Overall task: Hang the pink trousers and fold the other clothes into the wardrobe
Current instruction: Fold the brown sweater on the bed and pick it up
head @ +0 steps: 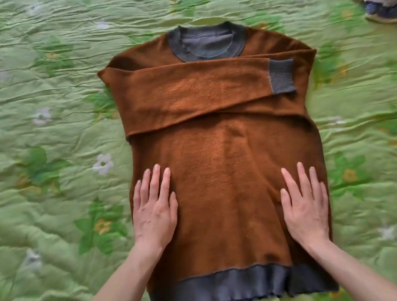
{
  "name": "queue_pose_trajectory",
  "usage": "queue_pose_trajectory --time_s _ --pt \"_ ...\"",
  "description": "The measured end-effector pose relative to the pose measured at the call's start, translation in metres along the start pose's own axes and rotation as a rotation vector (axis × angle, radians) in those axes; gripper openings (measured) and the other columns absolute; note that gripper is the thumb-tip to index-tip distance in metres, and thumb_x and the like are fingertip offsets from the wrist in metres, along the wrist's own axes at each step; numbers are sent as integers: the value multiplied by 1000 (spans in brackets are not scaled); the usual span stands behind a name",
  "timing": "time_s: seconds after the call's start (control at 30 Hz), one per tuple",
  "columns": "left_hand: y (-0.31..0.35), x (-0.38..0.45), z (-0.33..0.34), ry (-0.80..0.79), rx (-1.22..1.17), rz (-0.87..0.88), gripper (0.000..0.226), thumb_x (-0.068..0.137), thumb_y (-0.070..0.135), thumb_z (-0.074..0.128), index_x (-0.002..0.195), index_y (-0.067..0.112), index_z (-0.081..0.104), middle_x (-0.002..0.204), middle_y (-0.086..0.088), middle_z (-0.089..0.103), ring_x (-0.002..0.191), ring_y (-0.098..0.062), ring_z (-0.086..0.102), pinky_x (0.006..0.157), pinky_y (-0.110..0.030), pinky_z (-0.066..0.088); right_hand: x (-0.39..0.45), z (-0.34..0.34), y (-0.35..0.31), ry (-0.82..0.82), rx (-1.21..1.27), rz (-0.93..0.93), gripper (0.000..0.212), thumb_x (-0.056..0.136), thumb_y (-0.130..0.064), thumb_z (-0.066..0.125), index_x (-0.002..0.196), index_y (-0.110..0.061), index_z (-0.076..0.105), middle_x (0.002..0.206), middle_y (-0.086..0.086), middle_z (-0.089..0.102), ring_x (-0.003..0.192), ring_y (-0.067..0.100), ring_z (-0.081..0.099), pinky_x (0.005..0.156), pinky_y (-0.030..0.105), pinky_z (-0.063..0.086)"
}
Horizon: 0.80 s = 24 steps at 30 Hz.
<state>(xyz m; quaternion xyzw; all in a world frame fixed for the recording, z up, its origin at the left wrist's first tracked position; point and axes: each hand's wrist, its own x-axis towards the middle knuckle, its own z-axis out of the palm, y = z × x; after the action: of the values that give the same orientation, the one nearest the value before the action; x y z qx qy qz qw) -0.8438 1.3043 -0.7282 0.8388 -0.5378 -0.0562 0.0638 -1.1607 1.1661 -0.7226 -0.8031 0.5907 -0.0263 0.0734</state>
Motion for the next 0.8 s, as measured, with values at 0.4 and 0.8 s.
queue_pose_trajectory --time_s 0.4,0.8 --pt "29 -119 -14 2 -327 -854 47 98 50 62 118 9 47 101 -30 66 96 -49 67 83 -53 51 -68 -37 23 -60 403 677 53 100 -46 60 131 -4 50 122 29 65 112 47 62 87 49 45" --pt "-31 -152 -47 -44 -299 -556 26 106 38 54 106 12 50 79 -28 68 73 -49 69 65 -52 53 -72 -62 99 -65 299 407 37 106 -43 51 113 -8 58 96 26 70 85 44 66 66 40 39"
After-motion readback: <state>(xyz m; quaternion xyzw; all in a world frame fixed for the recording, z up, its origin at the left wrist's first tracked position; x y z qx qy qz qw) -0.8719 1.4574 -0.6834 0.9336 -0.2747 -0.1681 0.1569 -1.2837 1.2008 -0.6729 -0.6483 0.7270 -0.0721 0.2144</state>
